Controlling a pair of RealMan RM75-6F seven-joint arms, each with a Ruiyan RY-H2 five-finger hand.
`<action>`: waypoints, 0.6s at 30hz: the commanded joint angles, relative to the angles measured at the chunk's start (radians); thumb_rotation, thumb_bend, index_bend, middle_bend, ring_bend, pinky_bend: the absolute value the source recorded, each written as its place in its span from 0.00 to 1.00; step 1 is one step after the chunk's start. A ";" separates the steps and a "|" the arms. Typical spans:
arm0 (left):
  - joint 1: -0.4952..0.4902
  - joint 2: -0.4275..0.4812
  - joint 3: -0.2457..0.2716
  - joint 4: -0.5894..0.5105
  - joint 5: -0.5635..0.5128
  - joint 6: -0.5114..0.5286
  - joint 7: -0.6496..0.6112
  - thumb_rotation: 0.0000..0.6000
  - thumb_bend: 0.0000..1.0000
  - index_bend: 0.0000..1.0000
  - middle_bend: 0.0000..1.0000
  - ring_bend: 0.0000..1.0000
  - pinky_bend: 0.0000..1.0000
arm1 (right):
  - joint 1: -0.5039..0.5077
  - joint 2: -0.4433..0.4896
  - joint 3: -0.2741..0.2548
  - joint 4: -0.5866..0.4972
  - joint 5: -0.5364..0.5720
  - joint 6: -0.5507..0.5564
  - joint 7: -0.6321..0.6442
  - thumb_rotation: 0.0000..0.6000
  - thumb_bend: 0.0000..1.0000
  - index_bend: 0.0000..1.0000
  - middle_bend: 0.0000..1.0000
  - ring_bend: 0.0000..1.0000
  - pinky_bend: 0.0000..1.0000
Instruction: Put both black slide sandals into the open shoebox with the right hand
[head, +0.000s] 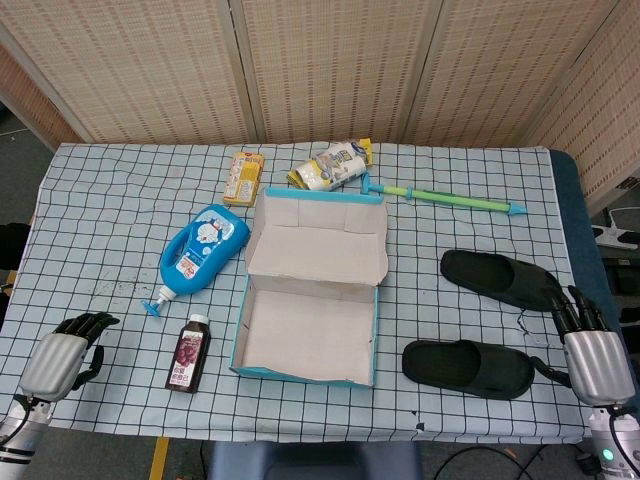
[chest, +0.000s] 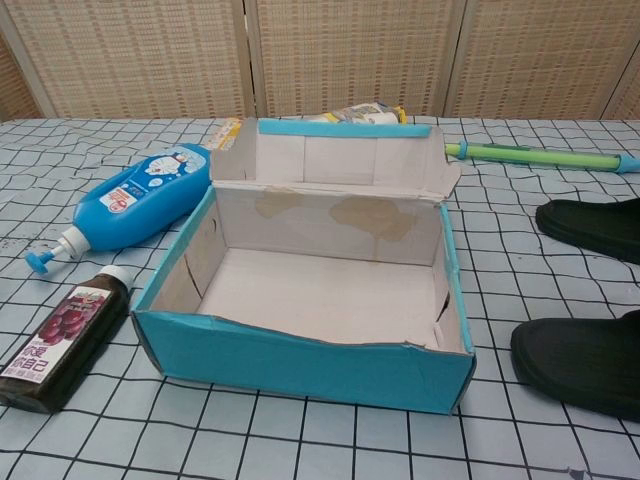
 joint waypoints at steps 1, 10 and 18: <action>-0.001 0.003 0.005 0.001 0.001 -0.006 0.001 1.00 0.67 0.25 0.22 0.19 0.29 | 0.037 0.046 -0.043 -0.056 0.047 -0.152 -0.004 1.00 0.03 0.07 0.09 0.00 0.16; 0.013 0.023 0.006 -0.027 -0.003 0.014 -0.006 1.00 0.67 0.26 0.23 0.19 0.30 | 0.126 0.077 -0.085 -0.073 0.104 -0.392 0.007 1.00 0.03 0.04 0.09 0.00 0.17; 0.010 0.023 0.006 -0.031 -0.010 -0.001 0.010 1.00 0.67 0.26 0.23 0.19 0.30 | 0.157 0.024 -0.085 -0.020 0.125 -0.456 0.056 1.00 0.01 0.00 0.08 0.00 0.16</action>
